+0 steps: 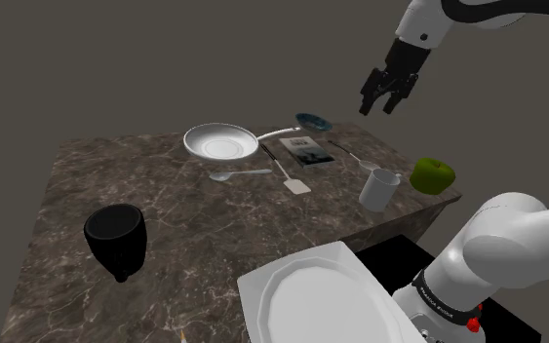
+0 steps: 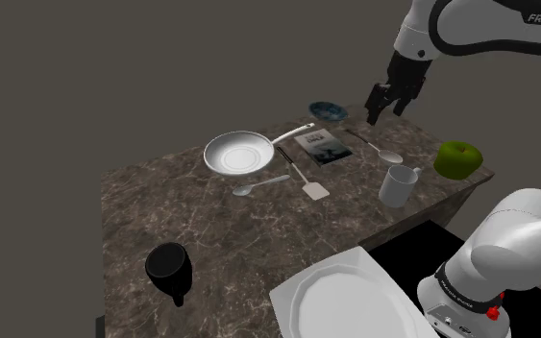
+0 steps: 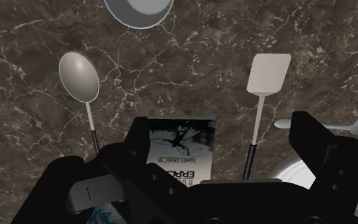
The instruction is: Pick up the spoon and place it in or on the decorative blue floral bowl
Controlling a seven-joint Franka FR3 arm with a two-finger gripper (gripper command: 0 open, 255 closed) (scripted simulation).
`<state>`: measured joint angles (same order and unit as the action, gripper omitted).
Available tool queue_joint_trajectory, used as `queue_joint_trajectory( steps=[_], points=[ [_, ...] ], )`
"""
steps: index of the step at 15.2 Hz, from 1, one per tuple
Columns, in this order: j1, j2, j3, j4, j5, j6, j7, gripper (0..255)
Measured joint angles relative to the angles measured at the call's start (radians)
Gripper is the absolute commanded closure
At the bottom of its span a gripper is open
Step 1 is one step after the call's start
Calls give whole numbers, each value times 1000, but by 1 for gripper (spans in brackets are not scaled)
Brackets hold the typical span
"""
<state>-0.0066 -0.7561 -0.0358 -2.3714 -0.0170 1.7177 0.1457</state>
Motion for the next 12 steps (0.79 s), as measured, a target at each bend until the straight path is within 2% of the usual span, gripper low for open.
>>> queue_joint_trajectory(
  steps=[4, 12],
  points=[
    [11, 30, 36, -19, 16, 51, 43, 0],
    [42, 224, 170, -3, 49, 238, 205, 0]
  ],
)
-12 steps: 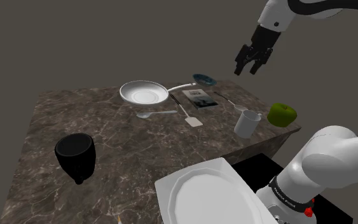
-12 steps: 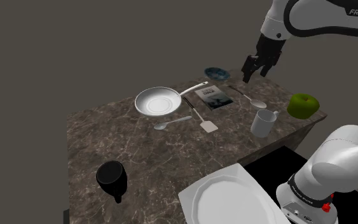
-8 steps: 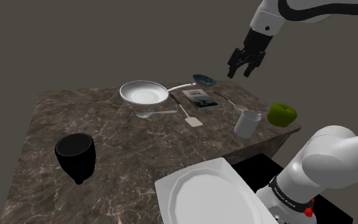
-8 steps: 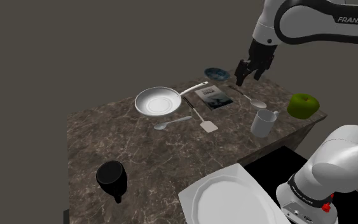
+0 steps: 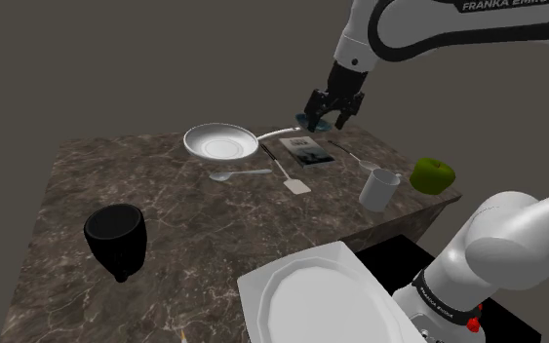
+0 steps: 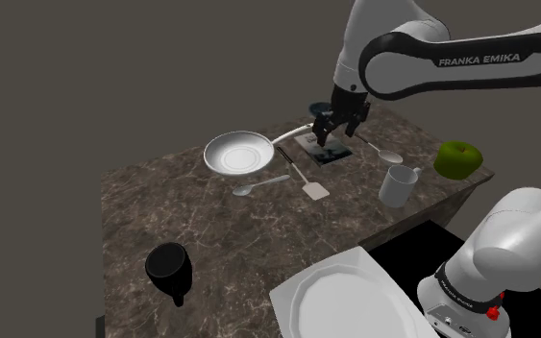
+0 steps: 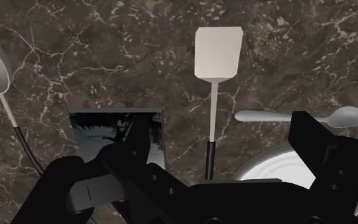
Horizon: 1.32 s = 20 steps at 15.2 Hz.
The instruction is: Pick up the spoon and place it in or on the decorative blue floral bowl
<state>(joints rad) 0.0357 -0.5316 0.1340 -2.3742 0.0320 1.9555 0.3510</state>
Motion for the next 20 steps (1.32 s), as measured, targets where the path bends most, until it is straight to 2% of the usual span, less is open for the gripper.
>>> queue_joint_trajectory(
  steps=[6, 10, 14, 20],
  points=[
    [11, 181, 97, 59, -18, 125, 135, 0],
    [12, 333, 157, 141, -65, 190, 237, 0],
    [21, 483, 200, 230, -136, 239, 344, 0],
    [72, 716, 229, 409, -267, 261, 511, 0]
  ],
)
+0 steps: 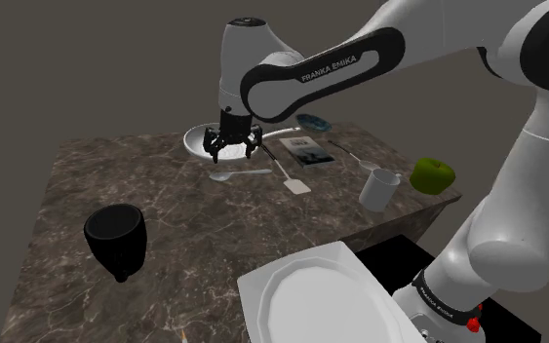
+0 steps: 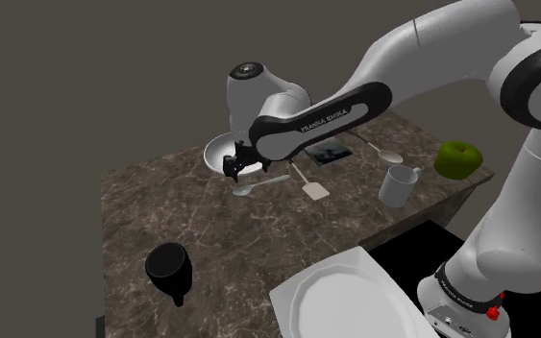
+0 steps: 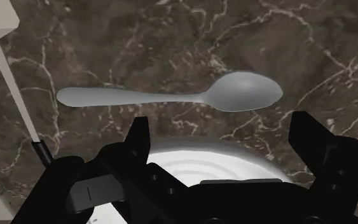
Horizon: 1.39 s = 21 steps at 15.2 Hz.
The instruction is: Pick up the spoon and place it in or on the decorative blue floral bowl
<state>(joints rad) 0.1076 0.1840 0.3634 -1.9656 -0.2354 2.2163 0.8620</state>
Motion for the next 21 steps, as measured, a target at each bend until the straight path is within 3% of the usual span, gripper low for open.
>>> queue_joint_trajectory(
  steps=[4, 17, 18, 21],
  points=[
    [36, 129, -10, 116, -64, -4, 61, 0],
    [46, 200, -28, 112, -104, 66, 88, 0],
    [46, 200, -28, 112, -104, 66, 88, 255],
    [46, 200, -28, 112, -104, 66, 88, 255]
  ],
)
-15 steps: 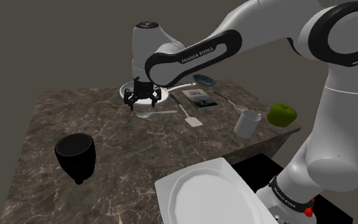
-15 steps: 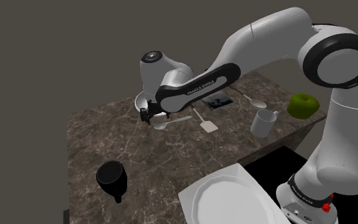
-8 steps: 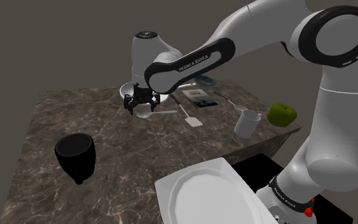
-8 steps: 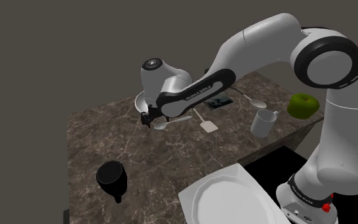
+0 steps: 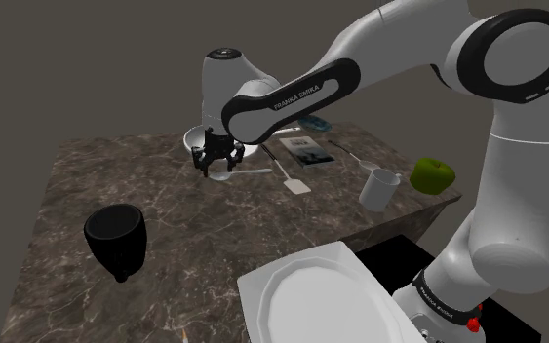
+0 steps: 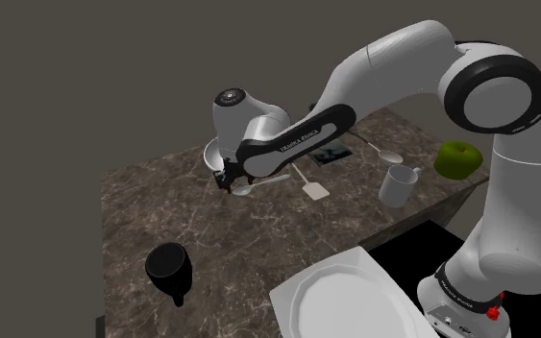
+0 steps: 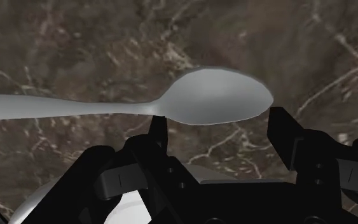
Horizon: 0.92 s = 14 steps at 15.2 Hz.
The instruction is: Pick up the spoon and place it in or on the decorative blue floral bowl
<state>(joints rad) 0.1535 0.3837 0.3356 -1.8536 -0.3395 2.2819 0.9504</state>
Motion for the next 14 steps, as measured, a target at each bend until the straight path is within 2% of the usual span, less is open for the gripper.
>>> queue_joint_trajectory(
  steps=[7, 14],
  points=[
    [0, 0, 0, 0, 0, 0, 0, 255],
    [-6, -38, 11, 26, 26, -60, -23, 255]
  ],
)
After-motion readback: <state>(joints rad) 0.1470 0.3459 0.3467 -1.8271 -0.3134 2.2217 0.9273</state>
